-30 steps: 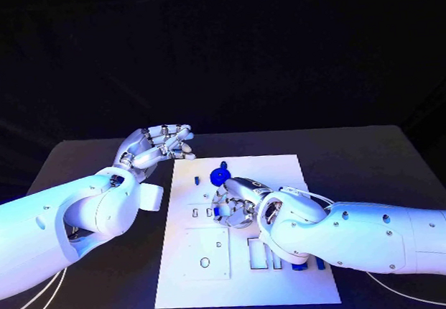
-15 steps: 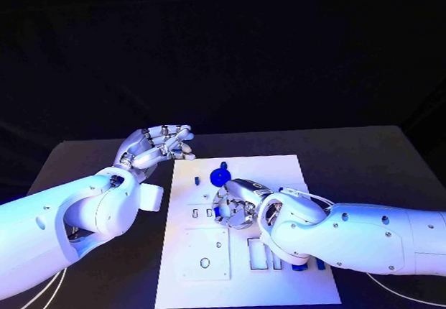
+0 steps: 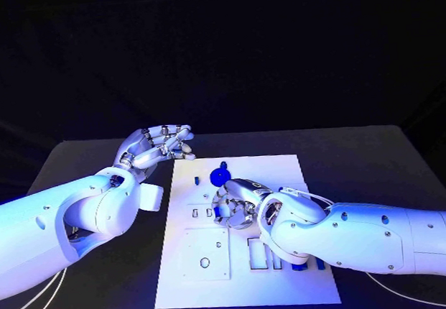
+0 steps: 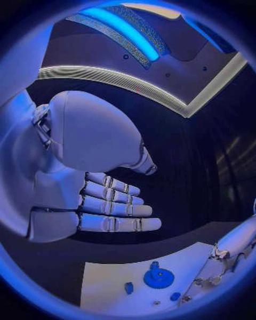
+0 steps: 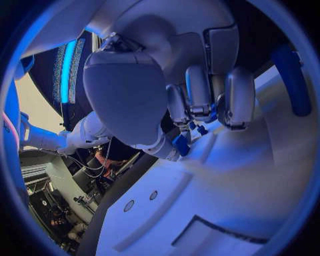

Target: Assemble the parts on the task board

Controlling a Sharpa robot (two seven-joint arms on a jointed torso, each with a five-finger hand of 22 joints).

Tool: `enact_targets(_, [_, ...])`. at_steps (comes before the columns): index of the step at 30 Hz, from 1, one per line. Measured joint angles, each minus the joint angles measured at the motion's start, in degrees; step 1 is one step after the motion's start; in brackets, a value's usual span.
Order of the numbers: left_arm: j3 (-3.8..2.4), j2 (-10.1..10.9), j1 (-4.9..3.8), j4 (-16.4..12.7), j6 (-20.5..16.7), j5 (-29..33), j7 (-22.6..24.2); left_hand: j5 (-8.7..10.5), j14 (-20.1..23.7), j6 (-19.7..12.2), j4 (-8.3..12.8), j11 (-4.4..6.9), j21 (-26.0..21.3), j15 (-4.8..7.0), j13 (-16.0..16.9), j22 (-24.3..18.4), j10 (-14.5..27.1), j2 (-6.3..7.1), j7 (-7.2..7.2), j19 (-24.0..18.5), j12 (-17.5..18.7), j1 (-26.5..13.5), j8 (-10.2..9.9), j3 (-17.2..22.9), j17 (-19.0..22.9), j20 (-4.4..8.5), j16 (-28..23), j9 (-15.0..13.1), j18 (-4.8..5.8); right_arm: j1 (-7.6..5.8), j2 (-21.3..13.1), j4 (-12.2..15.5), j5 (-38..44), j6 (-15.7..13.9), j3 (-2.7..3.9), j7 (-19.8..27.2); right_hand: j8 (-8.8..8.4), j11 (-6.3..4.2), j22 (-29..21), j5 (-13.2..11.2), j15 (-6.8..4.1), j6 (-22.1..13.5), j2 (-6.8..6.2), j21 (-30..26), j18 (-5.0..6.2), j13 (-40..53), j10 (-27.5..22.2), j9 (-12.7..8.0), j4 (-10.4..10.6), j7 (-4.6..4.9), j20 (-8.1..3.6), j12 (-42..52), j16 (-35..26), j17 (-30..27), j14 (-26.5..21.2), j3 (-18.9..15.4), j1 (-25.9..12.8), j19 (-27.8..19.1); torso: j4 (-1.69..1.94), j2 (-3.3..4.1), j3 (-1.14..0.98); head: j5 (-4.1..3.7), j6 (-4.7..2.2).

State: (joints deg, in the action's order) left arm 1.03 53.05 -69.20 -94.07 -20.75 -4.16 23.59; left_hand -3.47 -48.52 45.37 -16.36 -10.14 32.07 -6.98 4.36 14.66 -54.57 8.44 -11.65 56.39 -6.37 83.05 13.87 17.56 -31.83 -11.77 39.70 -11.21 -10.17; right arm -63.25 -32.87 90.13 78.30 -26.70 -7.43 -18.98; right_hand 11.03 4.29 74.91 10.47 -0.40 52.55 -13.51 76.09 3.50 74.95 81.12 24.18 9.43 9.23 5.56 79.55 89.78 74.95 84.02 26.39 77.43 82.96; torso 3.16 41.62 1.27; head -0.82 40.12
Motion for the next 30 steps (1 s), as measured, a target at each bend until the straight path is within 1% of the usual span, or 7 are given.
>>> enact_targets(5, [0.01,-0.02,0.02,0.11,0.0,0.0,-0.02,0.0,0.0,0.0,0.0,0.0,0.0,0.0,0.0,0.0,0.0,0.0,0.0,0.0,0.0,0.0,0.0,0.0,0.0,0.0,0.0,0.0,0.0,0.04,-0.07,0.06,0.0,-0.39,-0.05,0.27,-0.57,0.01,0.04,-4.99,0.12,-1.2,-0.91,-0.79,0.0,0.0,-1.21,-0.28,1.6,-0.06,0.2,-1.31,0.0,0.0,-0.12,-2.55,-1.53,-0.2,-0.03,0.01,0.03,-0.07,-0.02])
enact_targets(9, [0.02,-0.04,0.03,0.2,0.02,0.0,-0.11,0.0,0.09,0.0,0.0,0.0,0.0,0.09,0.0,0.02,0.0,0.0,0.0,0.0,0.0,0.0,0.0,0.0,0.01,0.0,0.0,-0.01,0.0,0.1,-0.32,0.19,0.0,-1.54,-0.06,0.87,-2.02,0.62,0.03,-5.83,0.73,-3.52,1.76,-2.49,0.01,-0.8,-3.85,-0.84,6.53,0.6,0.77,-4.3,0.0,-0.01,-0.12,-20.49,1.13,-0.7,-0.01,0.01,0.04,-0.18,-0.02])
enact_targets(13, [0.02,-0.04,0.03,0.44,0.08,-0.27,-0.57,0.0,0.22,0.0,-0.13,0.16,0.6,0.21,0.32,0.4,-1.23,0.19,0.0,-0.51,-0.86,-0.46,0.22,-0.86,0.17,-0.09,0.45,-0.12,0.0,0.16,-0.88,0.68,-0.21,-3.47,-0.05,2.07,-4.33,1.55,0.03,-5.1,1.57,-7.46,0.52,-4.32,0.01,-4.03,-6.66,-2.12,7.66,1.67,1.4,-7.5,0.0,-0.01,-0.06,-31.12,2.25,-1.34,0.04,-0.05,0.04,-0.26,-0.02])
enact_targets(21, [0.04,-0.1,0.04,1.03,-0.02,-2.33,-2.92,0.0,-5.21,1.2,-0.23,2.25,6.81,2.51,5.3,3.54,-7.34,0.0,0.02,2.27,-9.58,-3.18,3.05,-3.89,-3.17,2.0,8.72,-1.56,0.0,-0.17,-3.45,2.85,-1.3,-7.24,0.39,5.94,-5.29,1.86,0.02,-4.3,2.04,-10.19,-0.29,-4.99,0.0,-4.04,-6.51,-3.46,7.72,1.82,1.75,-7.34,0.0,-0.01,0.01,-32.04,2.74,-1.72,0.07,-0.18,0.02,-0.15,-0.25])
enact_targets(25, [0.04,-0.16,0.04,1.54,-0.19,-4.54,-5.42,0.0,-9.41,2.17,-0.17,4.33,16.65,4.66,16.03,9.54,-6.5,-0.53,1.38,3.06,-25.09,-3.7,9.61,-4.61,-8.36,3.72,19.4,-4.97,0.0,-1.22,-5.94,4.34,-3.13,-8.27,0.82,10.14,-4.79,1.97,-0.46,-1.8,2.04,-8.16,2.62,-6.22,0.0,-3.84,-6.4,-3.28,7.61,1.96,1.95,-6.83,-0.27,-0.02,0.01,-29.37,5.65,-1.93,0.07,-0.16,-0.02,-0.03,-0.39])
enact_targets(28, [0.05,-0.26,0.04,2.47,-0.03,-7.55,-8.88,0.0,-13.85,2.81,-0.33,5.03,21.29,5.44,20.51,12.68,-5.8,-0.61,2.02,3.61,-31.88,-3.79,12.47,-4.41,-13.43,4.45,25.51,-6.68,0.0,-2.44,-7.88,5.11,-5.2,-8.9,1.02,14.01,-2.8,1.42,-3.57,2.66,2.04,-5.42,5.33,-10.53,1.76,-4.78,-7.37,-2.89,7.24,1.31,1.71,-7.12,-1.46,-0.02,0.01,-27.24,7.67,-4.25,0.04,-0.21,-0.07,-0.03,-0.36])
enact_targets(30, [0.05,-0.37,0.02,3.15,0.41,-9.87,-11.39,-0.01,-22.42,2.45,-0.23,5.8,26.99,6.23,23.22,18.95,-3.36,-0.93,2.48,5.3,-35.82,-2.15,14.77,0.38,-24.86,5.39,34.15,-8.38,0.0,-3.21,-8.87,5.44,-6.36,-9.16,1.08,15.87,-1.57,0.99,-4.93,4.19,1.55,-4.23,6.02,-12.54,1.81,-5.35,-8.0,-2.65,7.15,0.83,1.21,-7.51,-1.78,-0.02,-0.01,-26.57,7.9,-5.13,0.01,-0.33,-0.07,-0.08,-0.31])
